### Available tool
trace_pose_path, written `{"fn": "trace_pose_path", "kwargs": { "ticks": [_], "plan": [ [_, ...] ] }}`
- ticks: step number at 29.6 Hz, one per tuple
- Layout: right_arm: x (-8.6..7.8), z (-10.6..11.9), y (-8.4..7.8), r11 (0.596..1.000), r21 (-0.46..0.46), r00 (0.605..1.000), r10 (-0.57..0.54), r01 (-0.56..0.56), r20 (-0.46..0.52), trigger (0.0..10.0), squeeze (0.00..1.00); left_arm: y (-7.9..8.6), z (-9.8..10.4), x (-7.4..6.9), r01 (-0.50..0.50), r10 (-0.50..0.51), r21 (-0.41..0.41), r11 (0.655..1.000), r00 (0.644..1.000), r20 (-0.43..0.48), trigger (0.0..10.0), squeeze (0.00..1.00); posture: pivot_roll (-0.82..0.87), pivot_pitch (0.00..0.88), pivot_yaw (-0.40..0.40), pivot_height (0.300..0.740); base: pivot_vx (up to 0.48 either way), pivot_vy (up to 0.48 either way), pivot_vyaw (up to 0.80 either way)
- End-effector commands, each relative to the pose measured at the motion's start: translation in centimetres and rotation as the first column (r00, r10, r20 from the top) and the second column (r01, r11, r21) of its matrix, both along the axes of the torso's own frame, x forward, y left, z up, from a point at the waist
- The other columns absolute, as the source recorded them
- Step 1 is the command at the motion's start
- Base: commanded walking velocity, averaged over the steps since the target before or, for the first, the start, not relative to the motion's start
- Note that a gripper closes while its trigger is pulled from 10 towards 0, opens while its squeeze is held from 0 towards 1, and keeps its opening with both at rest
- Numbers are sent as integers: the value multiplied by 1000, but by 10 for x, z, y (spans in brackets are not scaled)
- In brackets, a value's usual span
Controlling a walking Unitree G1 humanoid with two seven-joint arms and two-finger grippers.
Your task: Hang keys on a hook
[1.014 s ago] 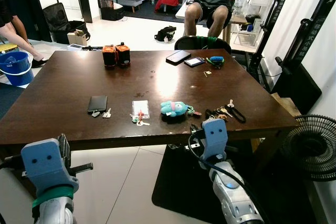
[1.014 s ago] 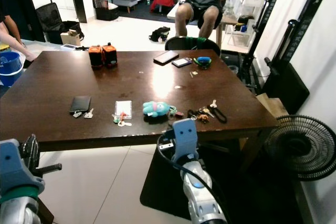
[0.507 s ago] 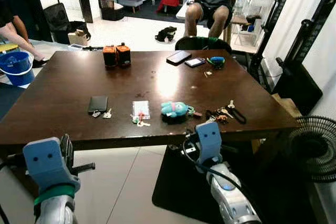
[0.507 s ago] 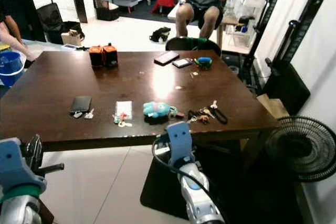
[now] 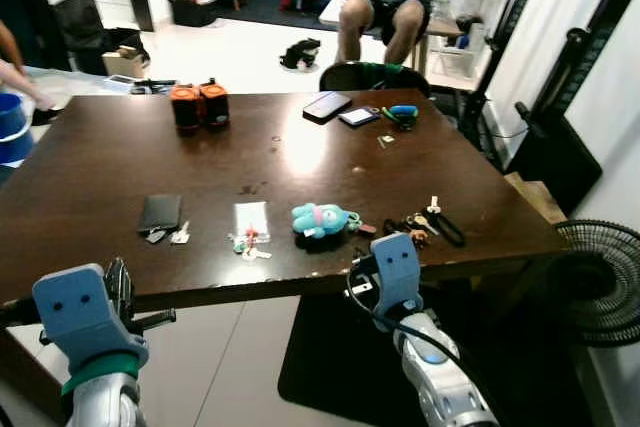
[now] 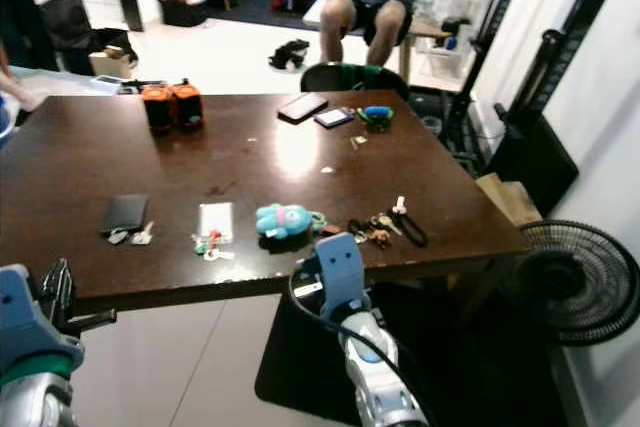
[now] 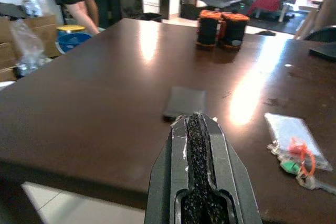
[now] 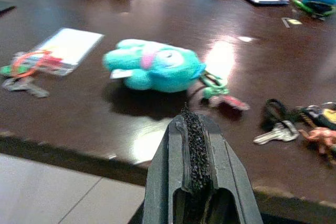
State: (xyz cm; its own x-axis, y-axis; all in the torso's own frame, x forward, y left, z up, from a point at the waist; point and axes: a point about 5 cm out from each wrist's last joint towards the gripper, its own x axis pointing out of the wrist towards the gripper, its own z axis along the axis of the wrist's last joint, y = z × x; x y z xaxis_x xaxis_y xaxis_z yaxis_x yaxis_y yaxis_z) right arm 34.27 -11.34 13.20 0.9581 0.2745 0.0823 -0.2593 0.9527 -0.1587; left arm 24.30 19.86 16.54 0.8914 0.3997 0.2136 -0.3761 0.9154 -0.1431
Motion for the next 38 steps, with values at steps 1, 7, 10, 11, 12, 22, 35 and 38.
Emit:
{"fn": "trace_pose_path", "kwargs": {
  "ticks": [1,7,10,11,12,22,35,38],
  "plan": [
    [-2,-6,-1,1000,-10,1000,-5,5,-26,10000,0,1,-1,-2,-7,7,-6,1000,1000,0,10000,0,-76,23,43,740,375,0,0],
    [-1,-6,-1,1000,-12,1000,-4,4,-27,10000,0,2,-1,-2,-15,15,-10,1000,1000,-1,10000,0,-75,31,41,740,352,0,0],
    [-1,-6,-1,1000,-12,1000,-4,3,-27,10000,0,2,-1,-2,-17,17,-11,1000,1000,-1,10000,0,-75,31,41,740,340,0,0],
    [-1,-6,-1,1000,-12,1000,-3,3,-27,10000,0,3,-1,-2,-18,18,-11,1000,1000,-1,10000,0,-75,31,41,740,330,0,0],
    [-1,-6,-1,1000,-12,1000,-3,3,-27,10000,0,3,-1,-2,-18,18,-11,1000,1000,-1,10000,0,-75,31,41,740,330,0,0],
    [0,-6,0,1000,-4,999,-3,3,-32,10000,0,3,-2,-2,-28,28,-15,1000,1000,-5,10000,0,-74,35,41,740,207,0,0],
    [2,-4,-2,999,46,999,-10,12,-39,10000,0,6,-3,-2,-45,45,-6,999,999,-8,10000,0,-76,37,46,740,0,0,0],
    [2,-4,-3,999,51,999,-12,15,-44,10000,0,6,-3,-2,-44,44,-8,999,999,-6,10000,0,-77,37,49,740,0,0,0]
  ]
}}
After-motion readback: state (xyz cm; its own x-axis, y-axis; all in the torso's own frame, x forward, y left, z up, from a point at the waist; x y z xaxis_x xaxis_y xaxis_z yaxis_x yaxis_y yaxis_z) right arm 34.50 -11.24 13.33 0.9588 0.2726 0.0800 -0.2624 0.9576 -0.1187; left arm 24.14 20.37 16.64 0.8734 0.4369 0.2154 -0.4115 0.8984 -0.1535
